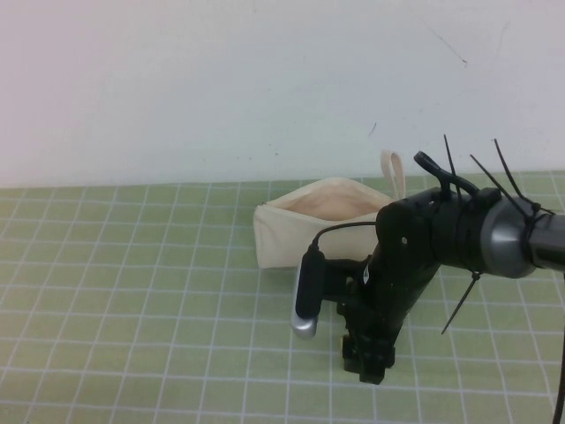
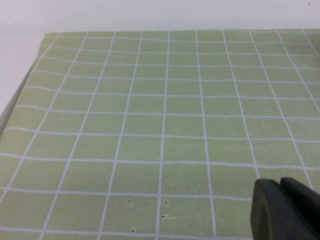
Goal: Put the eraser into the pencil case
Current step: Pick up the eraser from the table
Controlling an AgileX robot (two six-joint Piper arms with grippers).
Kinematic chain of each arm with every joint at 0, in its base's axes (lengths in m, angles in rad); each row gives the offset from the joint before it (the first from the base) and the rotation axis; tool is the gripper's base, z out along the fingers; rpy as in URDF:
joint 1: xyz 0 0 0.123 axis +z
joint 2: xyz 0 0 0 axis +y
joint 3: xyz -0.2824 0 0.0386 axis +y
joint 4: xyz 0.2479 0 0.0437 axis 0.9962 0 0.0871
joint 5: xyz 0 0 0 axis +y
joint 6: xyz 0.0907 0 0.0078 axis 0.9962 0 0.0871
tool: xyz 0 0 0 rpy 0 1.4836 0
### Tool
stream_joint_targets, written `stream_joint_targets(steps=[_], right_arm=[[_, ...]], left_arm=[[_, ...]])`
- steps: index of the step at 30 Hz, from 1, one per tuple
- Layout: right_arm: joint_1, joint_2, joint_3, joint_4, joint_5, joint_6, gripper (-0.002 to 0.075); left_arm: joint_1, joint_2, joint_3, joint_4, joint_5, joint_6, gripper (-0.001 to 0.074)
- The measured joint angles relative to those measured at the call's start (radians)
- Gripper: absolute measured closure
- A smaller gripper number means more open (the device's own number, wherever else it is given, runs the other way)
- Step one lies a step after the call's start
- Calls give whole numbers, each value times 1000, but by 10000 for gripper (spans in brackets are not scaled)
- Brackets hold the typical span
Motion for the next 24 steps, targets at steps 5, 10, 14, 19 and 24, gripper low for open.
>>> stream_joint_targets(steps=[5, 10, 14, 19, 24], right_arm=[[0, 10, 0, 8, -5, -22, 454], [0, 12, -2, 8, 1, -27, 518], [0, 16, -42, 8, 73, -27, 518], [0, 18, -224, -1, 287, -17, 518], [0, 11, -467, -76, 376, 53, 518]], left_arm=[[0, 0, 0, 0, 0, 0, 736], [0, 0, 0, 0, 0, 0, 736], [0, 0, 0, 0, 0, 0, 736], [0, 0, 0, 0, 0, 0, 736], [0, 0, 0, 0, 0, 0, 736]])
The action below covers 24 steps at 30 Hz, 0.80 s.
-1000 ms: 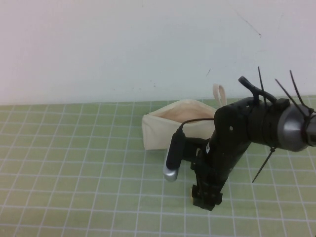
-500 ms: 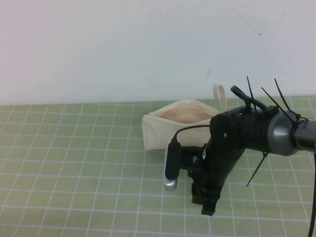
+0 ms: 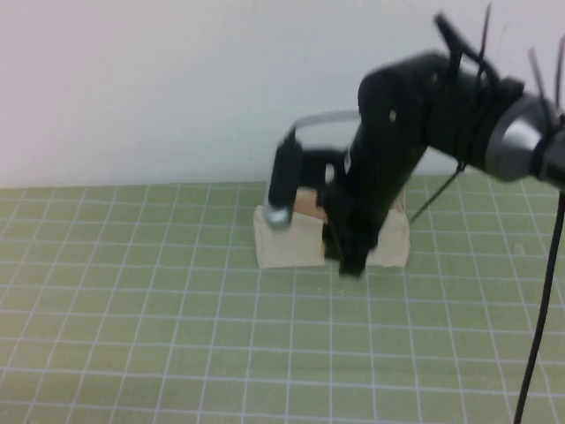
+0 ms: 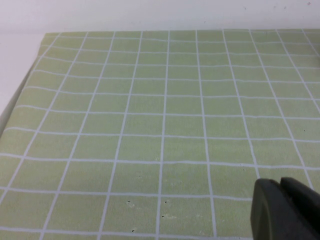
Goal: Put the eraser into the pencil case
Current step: Place the eraser on the pencil case
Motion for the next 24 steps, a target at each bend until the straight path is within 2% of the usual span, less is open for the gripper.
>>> stream_joint_targets(steps=[5, 9, 14, 18, 21, 24], right_arm=[[-13, -2, -114, -174, -133, 234, 518], [-49, 5, -124, -186, -240, 412, 511], [-92, 40, -125, -187, -246, 534, 328], [-105, 49, -125, -176, -233, 550, 278], [-105, 35, -125, -174, -227, 550, 300], [-105, -12, -125, -174, -182, 543, 428]], left_arm=[[0, 0, 0, 0, 0, 0, 736], [0, 0, 0, 0, 0, 0, 736], [0, 0, 0, 0, 0, 0, 736], [0, 0, 0, 0, 0, 0, 736], [0, 0, 0, 0, 0, 0, 736], [0, 0, 0, 0, 0, 0, 736]])
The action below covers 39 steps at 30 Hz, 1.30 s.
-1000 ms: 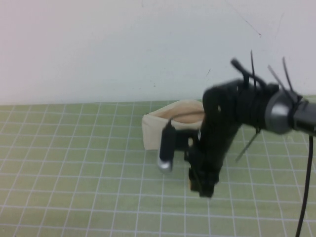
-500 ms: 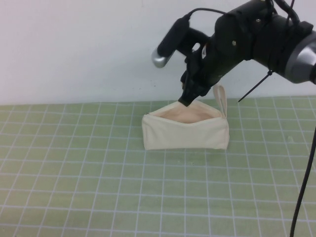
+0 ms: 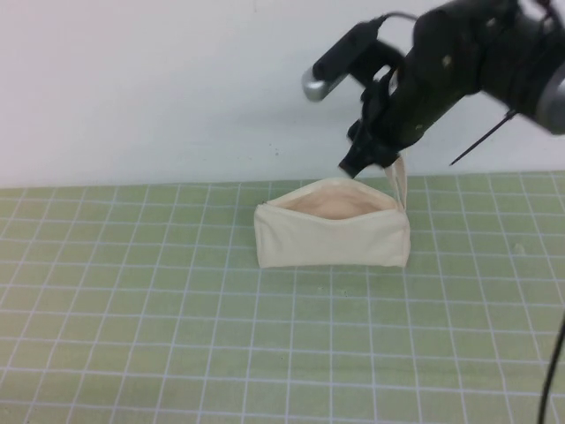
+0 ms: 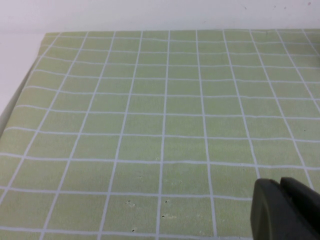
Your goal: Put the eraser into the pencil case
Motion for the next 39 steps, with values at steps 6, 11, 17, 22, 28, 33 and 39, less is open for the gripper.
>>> stream_joint_targets(steps=[6, 11, 17, 22, 28, 33, 39], right_arm=[[0, -190, 2, -16, 129, -2, 690], [0, -378, 0, -34, 201, -2, 718], [0, -632, 169, -34, 143, 15, 720], [0, -861, 540, 7, -19, 46, 722], [0, -1128, 1026, 133, -293, 51, 723], [0, -1278, 1301, 164, -456, 52, 723], [0, -1353, 1472, 168, -498, 53, 724]], left_arm=[[0, 0, 0, 0, 0, 0, 736], [0, 0, 0, 0, 0, 0, 736], [0, 0, 0, 0, 0, 0, 736], [0, 0, 0, 0, 0, 0, 736], [0, 0, 0, 0, 0, 0, 736], [0, 0, 0, 0, 0, 0, 736], [0, 0, 0, 0, 0, 0, 736]])
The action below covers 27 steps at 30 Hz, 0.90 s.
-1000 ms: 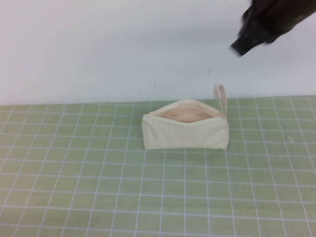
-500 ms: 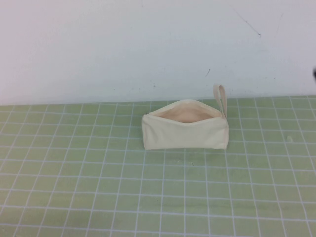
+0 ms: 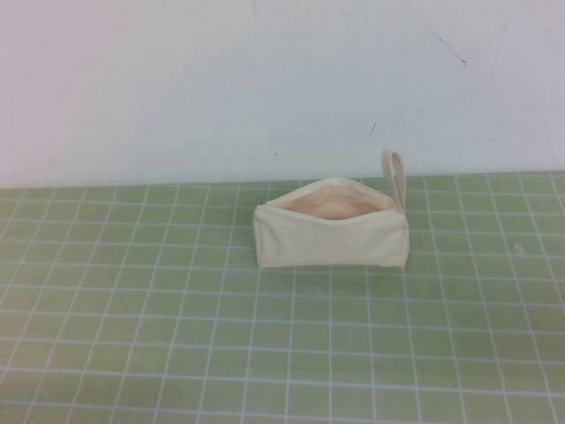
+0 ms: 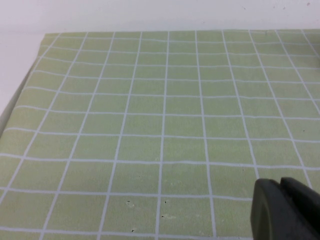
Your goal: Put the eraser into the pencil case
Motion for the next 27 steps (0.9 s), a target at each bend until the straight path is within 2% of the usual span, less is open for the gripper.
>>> stream_joint_targets(steps=[11, 16, 19, 27], right_arm=[[0, 24, 146, 4, 40, 0, 724], [-2, 24, 156, -66, 50, 0, 725], [-81, -36, 170, -94, 10, 0, 725], [-400, -378, 344, -101, -161, 2, 725]], left_arm=[[0, 0, 0, 0, 0, 0, 736], [0, 0, 0, 0, 0, 0, 736], [0, 0, 0, 0, 0, 0, 736], [0, 0, 0, 0, 0, 0, 736]])
